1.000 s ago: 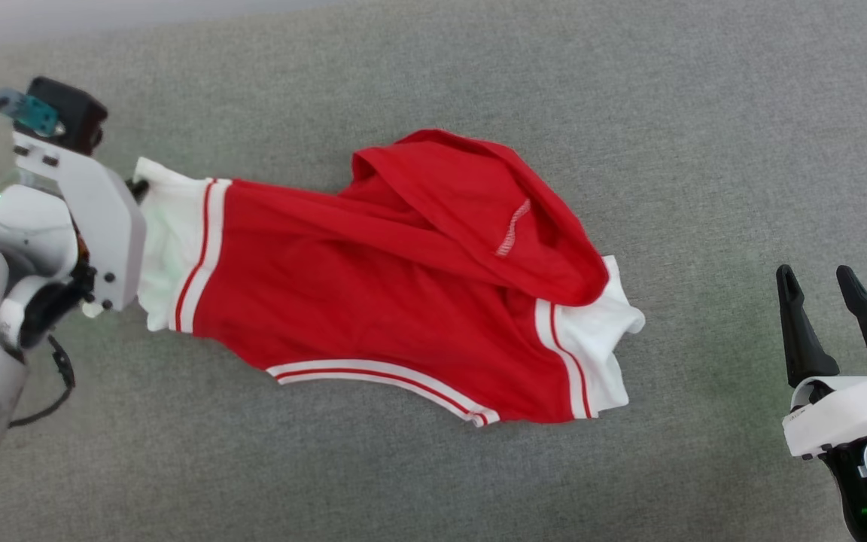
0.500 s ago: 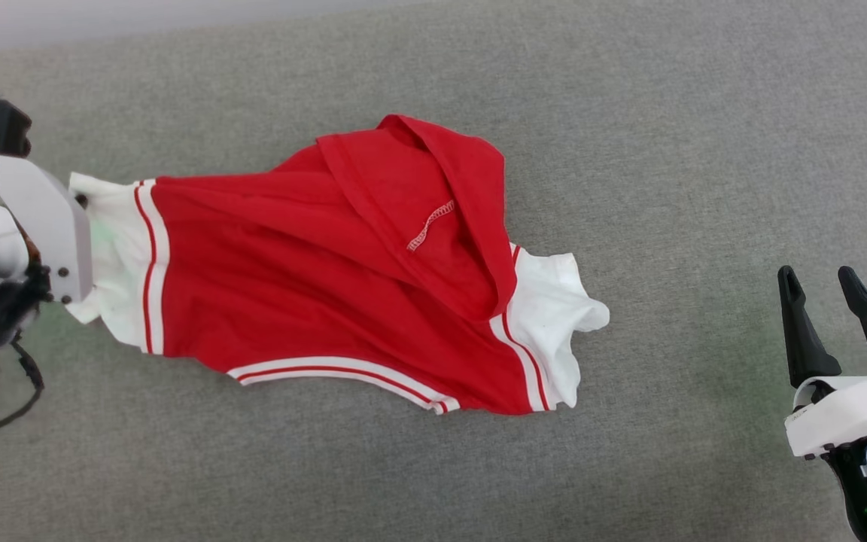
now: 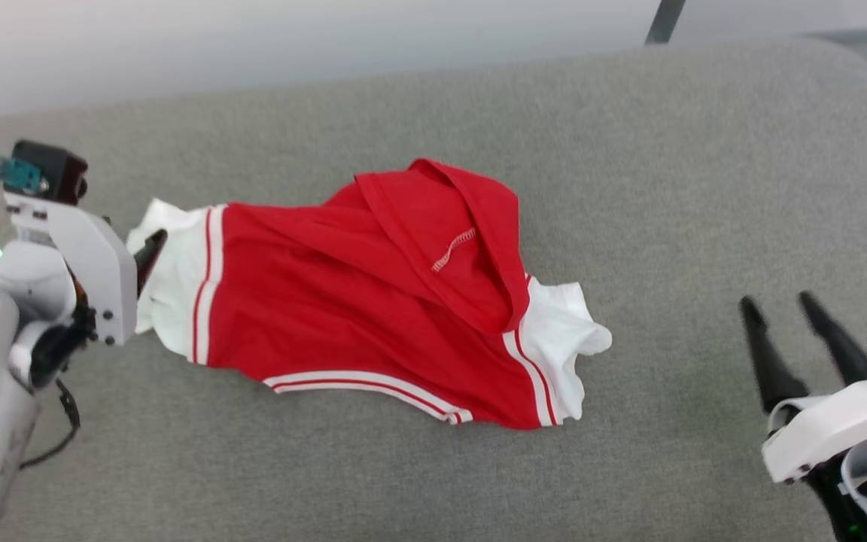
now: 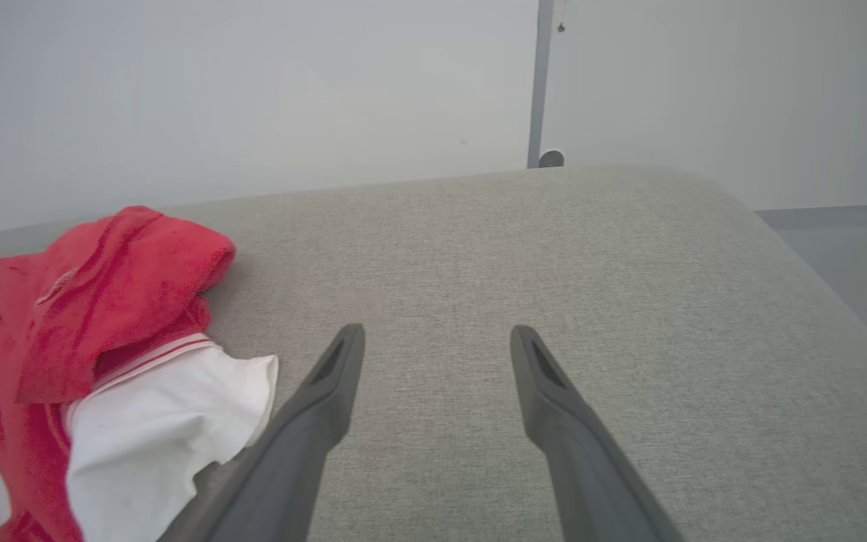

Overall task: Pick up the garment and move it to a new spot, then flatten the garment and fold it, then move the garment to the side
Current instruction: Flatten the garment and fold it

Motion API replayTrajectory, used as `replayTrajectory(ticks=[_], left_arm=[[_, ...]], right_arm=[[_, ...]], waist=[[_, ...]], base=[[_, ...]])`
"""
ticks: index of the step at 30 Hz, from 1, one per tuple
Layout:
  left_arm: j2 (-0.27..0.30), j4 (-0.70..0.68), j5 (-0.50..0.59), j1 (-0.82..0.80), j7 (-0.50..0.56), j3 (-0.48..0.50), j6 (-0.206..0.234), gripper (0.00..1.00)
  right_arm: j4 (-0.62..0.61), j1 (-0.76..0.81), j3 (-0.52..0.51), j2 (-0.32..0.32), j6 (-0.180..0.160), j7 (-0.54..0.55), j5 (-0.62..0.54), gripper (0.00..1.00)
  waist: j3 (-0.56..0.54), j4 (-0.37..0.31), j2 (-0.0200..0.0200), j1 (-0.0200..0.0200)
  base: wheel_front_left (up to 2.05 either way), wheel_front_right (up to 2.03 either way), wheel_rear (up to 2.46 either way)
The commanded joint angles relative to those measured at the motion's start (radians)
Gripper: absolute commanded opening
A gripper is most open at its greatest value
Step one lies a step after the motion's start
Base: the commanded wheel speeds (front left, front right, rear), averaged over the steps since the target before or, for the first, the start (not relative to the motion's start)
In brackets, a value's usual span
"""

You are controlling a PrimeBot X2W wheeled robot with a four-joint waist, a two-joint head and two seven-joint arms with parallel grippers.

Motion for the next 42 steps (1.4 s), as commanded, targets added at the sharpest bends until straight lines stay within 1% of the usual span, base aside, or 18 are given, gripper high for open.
replayTrajectory(ticks=[1,5,12,17,20,21,26,31,38,42], left_arm=[[0.006,-0.014,-0.010,0.029,-0.017,0.007,0.002,1.00],[0.014,-0.079,-0.022,0.108,-0.077,0.023,0.022,1.00],[0.037,-0.223,-0.027,0.281,-0.209,0.057,0.073,1.00],[0.043,-0.334,-0.031,0.406,-0.323,0.100,0.123,1.00],[0.032,-0.390,-0.044,0.473,-0.397,0.137,0.156,1.00],[0.032,-0.390,-0.044,0.473,-0.397,0.137,0.156,1.00],[0.017,-0.464,-0.044,0.578,-0.502,0.179,0.208,1.00],[-0.003,-0.511,-0.054,0.658,-0.571,0.212,0.254,1.00],[-0.032,-0.567,-0.034,0.695,-0.609,0.198,0.283,1.00],[-0.058,-0.581,-0.025,0.687,-0.624,0.180,0.289,1.00]], right_arm=[[-0.001,0.017,0.015,-0.007,0.000,0.013,0.009,1.00],[-0.009,0.051,0.053,-0.019,0.000,0.065,0.025,1.00],[-0.020,0.107,0.076,-0.027,0.000,0.137,0.043,1.00],[-0.026,0.131,0.073,-0.026,0.000,0.161,0.047,1.00],[-0.028,0.142,0.065,-0.026,0.000,0.160,0.047,1.00],[-0.028,0.142,0.065,-0.026,0.000,0.160,0.047,1.00],[-0.029,0.151,0.047,-0.033,0.000,0.162,0.039,1.00],[-0.019,0.145,0.022,-0.040,0.000,0.191,0.041,1.00],[0.030,0.086,-0.003,-0.052,0.000,0.313,0.064,1.00],[0.061,0.052,-0.011,-0.060,0.000,0.385,0.073,1.00]], waist=[[-0.074,0.026,0.0000,0.0000],[-0.141,0.050,0.0000,0.0000],[-0.227,0.105,0.0000,0.0000],[-0.254,0.148,0.0000,0.0000],[-0.262,0.173,0.0000,0.0000],[-0.262,0.173,0.0000,0.0000],[-0.266,0.216,0.0000,0.0000],[-0.253,0.263,0.0000,0.0000],[-0.182,0.323,0.0000,0.0000],[-0.139,0.354,0.0000,0.0000]], base=[[0.00,0.00,0.00],[0.00,0.00,0.00],[0.00,0.00,0.00],[0.00,0.00,0.00],[0.00,0.00,0.00],[0.00,0.00,0.00],[0.00,0.00,0.00],[0.00,0.00,0.00],[0.00,0.00,0.00],[0.00,0.00,0.00]])
